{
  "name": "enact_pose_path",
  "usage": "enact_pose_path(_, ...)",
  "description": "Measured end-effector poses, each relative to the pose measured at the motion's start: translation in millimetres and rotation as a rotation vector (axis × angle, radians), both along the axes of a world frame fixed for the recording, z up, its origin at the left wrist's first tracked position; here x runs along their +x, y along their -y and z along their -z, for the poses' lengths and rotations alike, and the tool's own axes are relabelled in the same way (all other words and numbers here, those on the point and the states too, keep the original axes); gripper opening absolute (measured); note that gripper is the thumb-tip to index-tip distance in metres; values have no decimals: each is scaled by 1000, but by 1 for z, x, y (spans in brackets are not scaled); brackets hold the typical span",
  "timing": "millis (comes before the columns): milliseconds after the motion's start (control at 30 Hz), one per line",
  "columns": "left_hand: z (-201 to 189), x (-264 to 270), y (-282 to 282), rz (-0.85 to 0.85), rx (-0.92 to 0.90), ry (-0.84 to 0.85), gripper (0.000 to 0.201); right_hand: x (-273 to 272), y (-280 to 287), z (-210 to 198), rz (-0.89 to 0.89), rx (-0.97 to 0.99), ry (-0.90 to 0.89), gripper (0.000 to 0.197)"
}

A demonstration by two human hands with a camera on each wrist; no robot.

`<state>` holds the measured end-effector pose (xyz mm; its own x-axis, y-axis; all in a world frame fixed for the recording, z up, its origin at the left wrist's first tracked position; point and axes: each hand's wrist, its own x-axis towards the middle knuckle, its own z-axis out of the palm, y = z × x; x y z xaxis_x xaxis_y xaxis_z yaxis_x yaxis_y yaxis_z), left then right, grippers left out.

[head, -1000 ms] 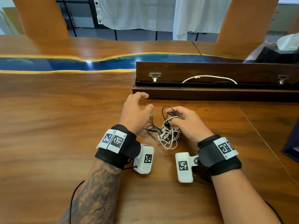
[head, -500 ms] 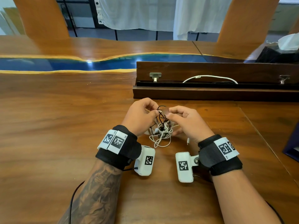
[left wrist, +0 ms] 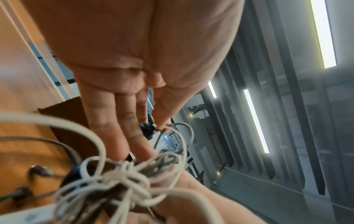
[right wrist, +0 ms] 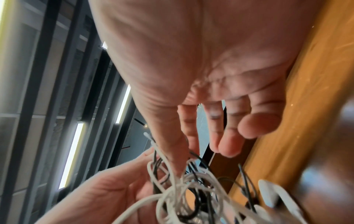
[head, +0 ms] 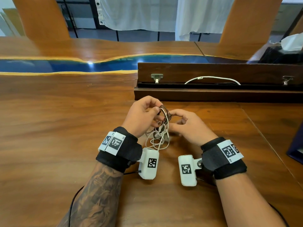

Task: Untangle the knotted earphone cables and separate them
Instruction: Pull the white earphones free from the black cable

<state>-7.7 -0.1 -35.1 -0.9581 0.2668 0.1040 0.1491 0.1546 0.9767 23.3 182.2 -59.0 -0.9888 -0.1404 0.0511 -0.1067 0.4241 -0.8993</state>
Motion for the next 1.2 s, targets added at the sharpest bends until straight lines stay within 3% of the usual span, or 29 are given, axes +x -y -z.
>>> enact_pose_path(100, 2, 0, -2, -10, -62, -40, 18, 0, 2, 1, 43, -50, -11, 11)
enact_pose_path(200, 5, -3, 0, -97, -152, -64, 15, 0, 1, 2, 74, -78, 14, 23)
enact_pose_path(300, 3, -3, 2, -44, -186, -22, 28, 0, 1, 0, 96, -75, -2, 29)
enact_pose_path(400, 4, 0, 1, 64, -278, -66, 18, 2, 2, -2, 89, -26, -63, 19)
enact_pose_path(500, 7, -2, 2, 41, -271, -80, 10, 0, 1, 0, 81, 22, -45, 10)
enact_pose_path(733, 13, -5, 1, -39, -411, -110, 36, -1, -2, -1, 84, 92, -24, 18)
enact_pose_path(900, 13, -5, 0, -16, -383, -78, 28, -2, -1, 0, 156, -19, -5, 14)
enact_pose_path(1067, 14, -2, -6, -1, -331, -72, 16, -1, 1, -2, 157, 48, -58, 14)
enact_pose_path(1200, 12, 0, -5, 24, -288, -69, 22, 3, 2, -5, 118, 69, -67, 10)
